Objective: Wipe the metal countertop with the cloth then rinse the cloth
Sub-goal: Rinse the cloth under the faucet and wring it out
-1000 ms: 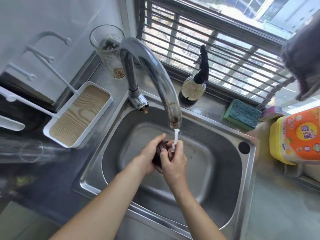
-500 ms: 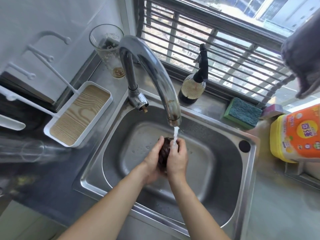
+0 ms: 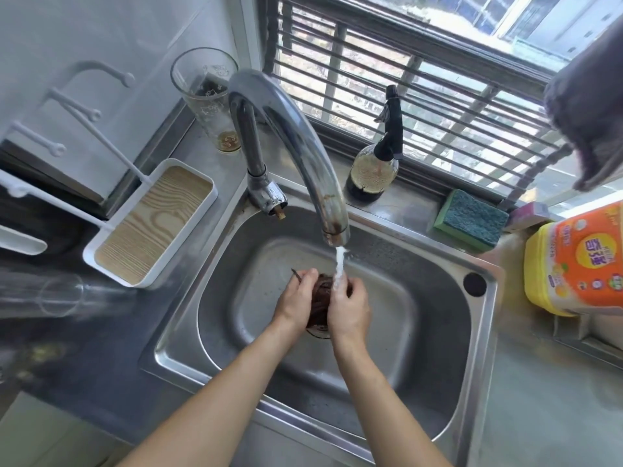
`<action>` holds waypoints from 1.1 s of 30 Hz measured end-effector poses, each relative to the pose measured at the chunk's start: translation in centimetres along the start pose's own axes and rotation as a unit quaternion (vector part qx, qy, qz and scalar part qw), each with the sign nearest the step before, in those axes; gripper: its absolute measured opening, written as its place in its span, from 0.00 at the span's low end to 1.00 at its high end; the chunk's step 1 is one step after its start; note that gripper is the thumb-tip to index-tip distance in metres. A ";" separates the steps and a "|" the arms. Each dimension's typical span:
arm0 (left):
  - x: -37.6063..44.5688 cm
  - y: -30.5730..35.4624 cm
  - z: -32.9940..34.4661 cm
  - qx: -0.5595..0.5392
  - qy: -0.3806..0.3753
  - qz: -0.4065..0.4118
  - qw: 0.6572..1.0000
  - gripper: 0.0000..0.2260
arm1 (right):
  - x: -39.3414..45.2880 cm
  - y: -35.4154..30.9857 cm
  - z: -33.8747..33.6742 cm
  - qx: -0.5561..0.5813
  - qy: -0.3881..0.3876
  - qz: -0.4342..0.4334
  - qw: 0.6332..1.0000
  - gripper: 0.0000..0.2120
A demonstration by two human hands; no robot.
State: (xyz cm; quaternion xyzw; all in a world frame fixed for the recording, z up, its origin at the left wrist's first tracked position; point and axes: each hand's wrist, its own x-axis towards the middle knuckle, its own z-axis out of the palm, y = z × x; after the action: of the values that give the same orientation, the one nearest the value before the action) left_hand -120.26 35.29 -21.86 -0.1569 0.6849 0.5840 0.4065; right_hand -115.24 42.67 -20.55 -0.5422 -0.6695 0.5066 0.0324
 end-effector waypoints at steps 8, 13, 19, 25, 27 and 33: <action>-0.4 1.8 -0.3 -0.174 0.048 -0.130 0.975 0.17 | -5.2 1.8 1.1 -0.028 0.041 -0.233 0.971 0.09; -1.9 0.2 1.6 -0.032 0.007 -0.026 0.999 0.10 | 1.4 -0.9 -0.5 0.005 0.037 0.042 0.998 0.15; -0.2 2.8 0.1 -0.194 -0.012 -0.179 0.965 0.15 | -4.4 -0.6 1.1 -0.009 0.033 -0.230 0.973 0.13; -1.5 0.7 1.5 -0.018 -0.032 -0.040 0.999 0.10 | 3.0 -1.2 -0.9 -0.073 -0.008 0.030 0.997 0.13; -0.9 1.4 1.6 -0.003 0.014 -0.032 0.999 0.11 | 2.3 -1.3 -0.6 -0.033 -0.029 0.017 0.999 0.12; -0.2 2.4 -0.4 -0.072 0.077 -0.065 0.992 0.27 | -0.2 -0.6 1.5 0.288 -0.228 0.187 0.911 0.27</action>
State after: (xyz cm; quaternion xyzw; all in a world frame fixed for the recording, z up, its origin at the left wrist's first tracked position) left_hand -121.96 35.54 -20.14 -0.2748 0.6590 0.5897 0.3774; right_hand -116.47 41.60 -20.79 -0.4944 -0.3702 0.7840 -0.0619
